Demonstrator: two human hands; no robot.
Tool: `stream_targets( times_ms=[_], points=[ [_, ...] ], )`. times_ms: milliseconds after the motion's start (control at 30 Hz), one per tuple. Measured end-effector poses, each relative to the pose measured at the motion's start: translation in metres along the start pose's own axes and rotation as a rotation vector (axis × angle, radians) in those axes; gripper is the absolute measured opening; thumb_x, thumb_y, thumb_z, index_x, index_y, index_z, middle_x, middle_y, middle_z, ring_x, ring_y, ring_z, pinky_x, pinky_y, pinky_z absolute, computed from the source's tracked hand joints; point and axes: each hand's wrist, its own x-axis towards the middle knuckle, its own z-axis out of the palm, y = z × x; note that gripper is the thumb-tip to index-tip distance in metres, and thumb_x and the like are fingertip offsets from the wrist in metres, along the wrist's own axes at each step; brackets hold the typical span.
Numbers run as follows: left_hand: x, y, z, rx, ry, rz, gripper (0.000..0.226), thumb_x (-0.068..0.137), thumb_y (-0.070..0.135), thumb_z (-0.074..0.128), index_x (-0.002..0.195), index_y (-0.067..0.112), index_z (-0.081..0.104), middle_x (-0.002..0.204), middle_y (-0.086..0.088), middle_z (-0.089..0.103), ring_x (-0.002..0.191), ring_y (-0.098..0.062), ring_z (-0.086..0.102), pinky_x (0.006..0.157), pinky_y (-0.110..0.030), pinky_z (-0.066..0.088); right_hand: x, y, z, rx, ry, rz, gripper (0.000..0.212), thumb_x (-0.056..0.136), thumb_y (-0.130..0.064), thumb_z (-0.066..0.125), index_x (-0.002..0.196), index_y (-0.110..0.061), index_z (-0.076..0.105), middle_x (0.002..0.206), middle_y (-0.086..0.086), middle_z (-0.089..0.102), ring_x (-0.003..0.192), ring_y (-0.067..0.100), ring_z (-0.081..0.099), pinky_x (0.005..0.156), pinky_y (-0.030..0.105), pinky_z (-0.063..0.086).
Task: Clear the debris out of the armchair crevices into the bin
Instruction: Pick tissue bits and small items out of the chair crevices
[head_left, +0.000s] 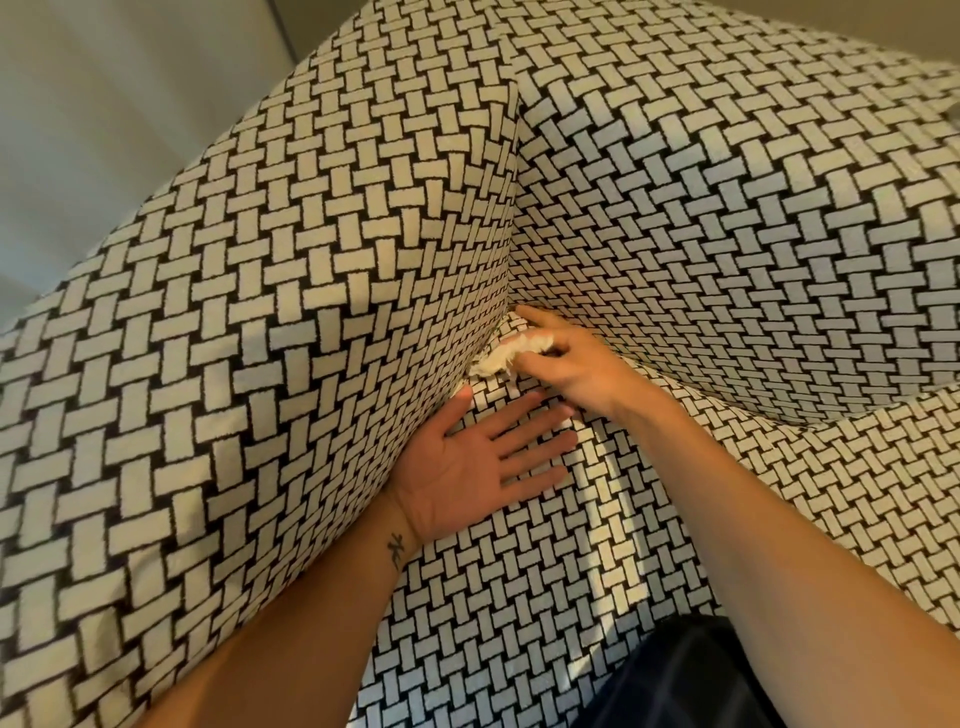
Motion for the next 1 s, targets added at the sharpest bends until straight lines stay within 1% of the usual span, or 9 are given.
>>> stream_targets(
  times_ms=[100, 167, 333, 433, 533, 667, 767, 867, 1000],
  points=[
    [0.000, -0.001, 0.001, 0.020, 0.039, 0.018, 0.075, 0.105, 0.059, 0.031, 0.146, 0.000, 0.050, 0.153, -0.025, 0.047, 0.144, -0.044, 0.041, 0.121, -0.059, 0.027, -0.029, 0.004, 0.004, -0.110, -0.064, -0.049, 0.017, 0.092, -0.038, 0.068, 0.106, -0.046, 0.073, 0.164, -0.024, 0.020, 0.154, 0.005, 0.001, 0.122, 0.052, -0.006],
    [0.000, -0.001, 0.004, 0.001, 0.055, 0.022, 0.078, 0.103, 0.061, 0.032, 0.140, -0.003, 0.056, 0.147, -0.028, 0.052, 0.136, -0.045, 0.050, 0.115, -0.061, 0.036, -0.043, 0.000, 0.006, -0.136, -0.088, -0.039, 0.025, 0.088, -0.040, 0.072, 0.111, -0.051, 0.071, 0.164, -0.026, 0.015, 0.153, 0.003, -0.008, 0.120, 0.053, -0.012],
    [-0.001, 0.001, 0.009, 0.018, 0.057, 0.013, 0.069, 0.107, 0.050, 0.028, 0.157, 0.002, 0.031, 0.159, -0.028, 0.035, 0.139, -0.041, 0.047, 0.120, -0.057, 0.030, -0.066, -0.008, 0.013, -0.268, -0.177, -0.023, 0.049, 0.084, -0.044, 0.075, 0.127, -0.058, 0.057, 0.166, -0.023, -0.001, 0.150, 0.006, -0.026, 0.114, 0.044, -0.030],
    [-0.004, 0.000, 0.010, -0.011, 0.036, 0.026, 0.061, 0.107, 0.037, 0.033, 0.158, 0.002, 0.029, 0.160, -0.027, 0.034, 0.135, -0.042, 0.051, 0.118, -0.057, 0.032, -0.072, -0.012, 0.008, -0.161, -0.200, 0.011, 0.055, 0.080, -0.055, 0.075, 0.131, -0.057, 0.055, 0.166, -0.023, 0.006, 0.151, 0.003, -0.019, 0.118, 0.044, -0.025],
    [-0.005, 0.000, 0.009, -0.040, 0.040, 0.034, 0.059, 0.100, 0.022, 0.052, 0.153, 0.003, 0.039, 0.152, -0.028, 0.045, 0.138, -0.046, 0.047, 0.121, -0.058, 0.027, -0.067, -0.015, 0.006, -0.018, -0.102, 0.043, 0.053, 0.085, -0.072, 0.054, 0.134, -0.052, 0.057, 0.164, -0.024, 0.018, 0.153, 0.001, -0.007, 0.121, 0.047, -0.018],
    [-0.006, 0.001, 0.011, -0.013, 0.015, 0.030, 0.057, 0.094, 0.008, 0.059, 0.149, 0.002, 0.047, 0.155, -0.024, 0.044, 0.141, -0.044, 0.045, 0.118, -0.058, 0.032, -0.040, -0.011, 0.010, -0.123, -0.040, 0.032, 0.050, 0.099, -0.063, 0.039, 0.142, -0.041, 0.053, 0.162, -0.025, 0.026, 0.152, -0.001, 0.000, 0.123, 0.048, -0.013],
    [-0.006, 0.002, 0.009, -0.016, -0.032, 0.024, 0.046, 0.096, 0.014, 0.061, 0.139, 0.003, 0.051, 0.151, -0.025, 0.049, 0.140, -0.043, 0.047, 0.113, -0.055, 0.039, -0.018, -0.010, 0.016, -0.324, -0.090, 0.022, 0.061, 0.093, -0.061, 0.044, 0.150, -0.040, 0.042, 0.163, -0.025, 0.022, 0.153, 0.002, -0.004, 0.122, 0.043, -0.011],
    [-0.002, 0.002, 0.005, -0.034, -0.075, 0.013, 0.061, 0.096, 0.024, 0.064, 0.148, -0.001, 0.046, 0.153, -0.025, 0.046, 0.140, -0.046, 0.046, 0.114, -0.056, 0.036, 0.004, -0.016, 0.016, -0.426, -0.120, 0.031, 0.078, 0.083, -0.068, 0.038, 0.154, -0.035, 0.039, 0.164, -0.018, 0.022, 0.154, 0.009, 0.001, 0.121, 0.043, -0.006],
    [0.000, 0.002, 0.000, -0.063, -0.088, -0.022, 0.063, 0.102, 0.039, 0.048, 0.153, 0.002, 0.038, 0.156, -0.025, 0.042, 0.140, -0.046, 0.045, 0.115, -0.055, 0.037, 0.022, -0.015, 0.017, -0.561, -0.092, 0.016, 0.067, 0.092, -0.063, 0.047, 0.149, -0.027, 0.046, 0.158, -0.006, 0.030, 0.150, 0.019, 0.012, 0.120, 0.046, 0.009]
  ],
)
